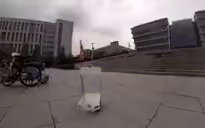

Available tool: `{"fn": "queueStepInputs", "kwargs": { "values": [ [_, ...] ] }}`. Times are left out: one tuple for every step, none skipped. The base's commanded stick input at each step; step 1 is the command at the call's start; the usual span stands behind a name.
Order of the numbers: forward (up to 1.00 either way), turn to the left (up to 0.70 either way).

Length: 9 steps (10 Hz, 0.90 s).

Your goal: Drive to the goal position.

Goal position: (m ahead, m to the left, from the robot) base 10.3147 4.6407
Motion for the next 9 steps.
{"fn": "queueStepInputs", "kwargs": {
  "values": [
    [1.0, 0.27],
    [1.0, 0.13],
    [1.0, 0.0],
    [1.0, 0.0],
    [1.0, 0.0],
    [1.0, 0.11],
    [1.0, 0.27],
    [1.0, 0.27],
    [1.0, 0.09]
  ]
}}
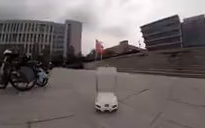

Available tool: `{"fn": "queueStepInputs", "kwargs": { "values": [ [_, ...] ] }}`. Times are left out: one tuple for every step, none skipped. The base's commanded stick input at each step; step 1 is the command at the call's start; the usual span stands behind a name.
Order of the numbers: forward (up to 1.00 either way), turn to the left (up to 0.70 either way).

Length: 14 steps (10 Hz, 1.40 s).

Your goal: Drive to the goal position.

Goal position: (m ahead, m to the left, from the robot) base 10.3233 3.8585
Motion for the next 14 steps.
{"fn": "queueStepInputs", "kwargs": {
  "values": [
    [1.0, 0.0],
    [1.0, 0.0],
    [1.0, 0.0],
    [1.0, 0.0],
    [1.0, 0.13],
    [1.0, 0.27],
    [1.0, 0.27],
    [1.0, 0.27],
    [1.0, 0.27],
    [1.0, 0.27],
    [1.0, 0.27],
    [1.0, 0.27],
    [1.0, 0.27],
    [1.0, 0.27]
  ]
}}
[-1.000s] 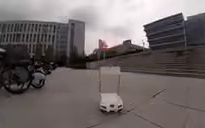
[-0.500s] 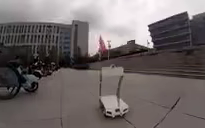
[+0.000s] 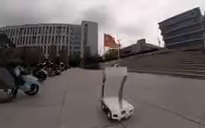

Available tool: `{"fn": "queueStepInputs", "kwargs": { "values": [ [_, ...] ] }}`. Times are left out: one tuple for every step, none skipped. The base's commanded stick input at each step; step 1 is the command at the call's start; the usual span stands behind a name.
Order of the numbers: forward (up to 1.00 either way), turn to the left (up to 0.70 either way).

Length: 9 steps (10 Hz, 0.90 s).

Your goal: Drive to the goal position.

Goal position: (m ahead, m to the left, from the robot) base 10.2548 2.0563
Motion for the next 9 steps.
{"fn": "queueStepInputs", "kwargs": {
  "values": [
    [1.0, 0.25],
    [1.0, 0.06],
    [1.0, 0.0],
    [1.0, 0.0],
    [1.0, -0.26],
    [1.0, -0.27],
    [1.0, -0.27],
    [1.0, -0.27],
    [1.0, -0.12]
  ]
}}
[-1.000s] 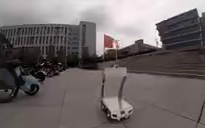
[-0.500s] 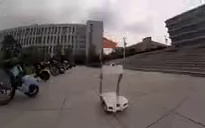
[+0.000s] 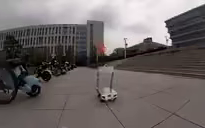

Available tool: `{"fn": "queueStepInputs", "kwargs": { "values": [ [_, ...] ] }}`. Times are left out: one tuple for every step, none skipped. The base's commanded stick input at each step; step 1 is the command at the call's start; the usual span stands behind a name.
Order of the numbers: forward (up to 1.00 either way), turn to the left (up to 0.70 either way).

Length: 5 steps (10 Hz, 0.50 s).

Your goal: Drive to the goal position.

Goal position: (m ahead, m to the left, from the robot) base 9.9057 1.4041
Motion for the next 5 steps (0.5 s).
{"fn": "queueStepInputs", "kwargs": {
  "values": [
    [1.0, 0.0],
    [1.0, 0.0],
    [1.0, 0.0],
    [1.0, 0.0],
    [1.0, 0.0]
  ]
}}
